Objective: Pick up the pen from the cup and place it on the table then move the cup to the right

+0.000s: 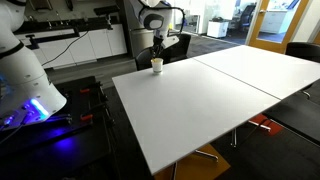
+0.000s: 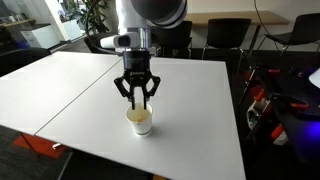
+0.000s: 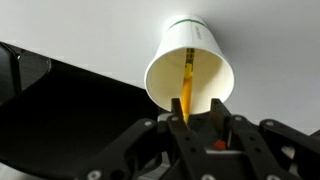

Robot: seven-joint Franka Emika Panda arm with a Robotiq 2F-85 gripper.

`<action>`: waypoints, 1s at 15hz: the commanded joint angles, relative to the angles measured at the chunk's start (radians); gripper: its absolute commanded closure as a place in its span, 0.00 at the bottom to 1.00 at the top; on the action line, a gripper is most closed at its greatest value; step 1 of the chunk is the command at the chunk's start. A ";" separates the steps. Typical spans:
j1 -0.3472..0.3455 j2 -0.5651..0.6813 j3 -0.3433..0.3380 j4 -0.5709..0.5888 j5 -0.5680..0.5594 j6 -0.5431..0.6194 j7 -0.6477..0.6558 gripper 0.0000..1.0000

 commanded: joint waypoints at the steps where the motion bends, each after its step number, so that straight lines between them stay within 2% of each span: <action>1: 0.006 0.028 -0.005 0.026 0.007 -0.024 -0.020 0.58; 10: 0.021 0.056 -0.012 0.034 -0.002 0.000 -0.005 0.66; 15: 0.025 0.070 -0.013 0.065 -0.004 -0.006 -0.002 0.64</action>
